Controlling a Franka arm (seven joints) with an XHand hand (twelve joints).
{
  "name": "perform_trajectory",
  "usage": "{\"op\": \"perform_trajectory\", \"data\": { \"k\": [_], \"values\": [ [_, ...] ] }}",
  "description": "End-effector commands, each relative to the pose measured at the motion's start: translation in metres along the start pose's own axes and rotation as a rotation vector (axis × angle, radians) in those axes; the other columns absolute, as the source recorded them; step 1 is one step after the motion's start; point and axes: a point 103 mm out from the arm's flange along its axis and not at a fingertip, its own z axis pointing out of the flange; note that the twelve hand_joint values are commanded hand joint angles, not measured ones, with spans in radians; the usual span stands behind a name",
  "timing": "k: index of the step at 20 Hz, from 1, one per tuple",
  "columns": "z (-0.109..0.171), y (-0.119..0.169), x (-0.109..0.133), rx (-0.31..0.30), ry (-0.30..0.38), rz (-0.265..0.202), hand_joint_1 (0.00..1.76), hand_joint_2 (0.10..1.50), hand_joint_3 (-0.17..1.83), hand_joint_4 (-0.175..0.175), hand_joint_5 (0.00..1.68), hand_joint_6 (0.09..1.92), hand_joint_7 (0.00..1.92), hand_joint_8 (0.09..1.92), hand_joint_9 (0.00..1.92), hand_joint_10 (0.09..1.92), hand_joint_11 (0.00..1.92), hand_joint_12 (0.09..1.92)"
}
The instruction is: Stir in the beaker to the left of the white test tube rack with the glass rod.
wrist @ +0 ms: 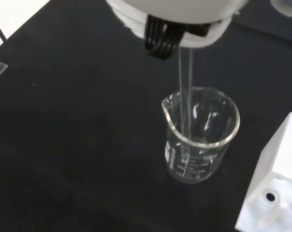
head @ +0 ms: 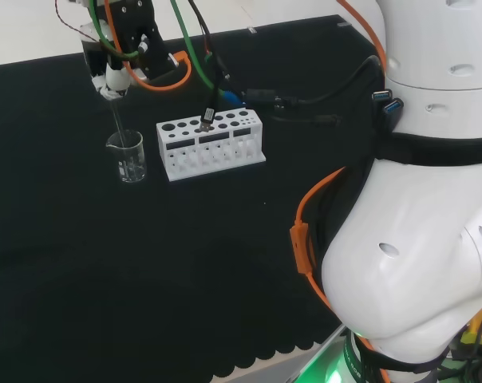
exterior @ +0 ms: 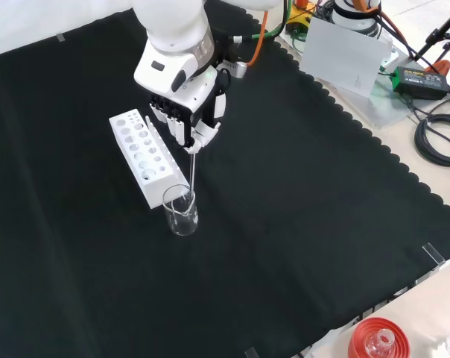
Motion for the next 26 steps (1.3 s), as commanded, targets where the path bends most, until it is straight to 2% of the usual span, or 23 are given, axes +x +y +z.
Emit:
{"op": "perform_trajectory", "data": {
  "k": [1,5,12,19,26],
  "values": [
    [-0.015,0.017,0.007,-0.007,0.004,-0.02,1.33,0.7,0.57,-0.175,1.2,0.52,1.39,0.65,1.76,0.3,1.56,0.63],
    [-0.02,0.022,-0.003,-0.02,0.027,-0.039,1.33,0.7,0.57,-0.175,1.2,0.52,1.39,0.65,1.76,0.3,1.56,0.63],
    [-0.024,0.03,-0.021,-0.01,0.042,-0.035,1.33,0.7,0.57,-0.175,1.2,0.52,1.39,0.65,1.76,0.3,1.56,0.63],
    [-0.027,0.024,-0.037,-0.004,0.045,-0.013,1.33,0.7,0.56,-0.175,1.2,0.52,1.39,0.65,1.76,0.3,1.56,0.63],
    [-0.023,0.011,-0.036,0.018,0.024,0.017,1.33,0.7,0.56,-0.175,1.2,0.52,1.39,0.65,1.76,0.3,1.56,0.63]
  ]
}}
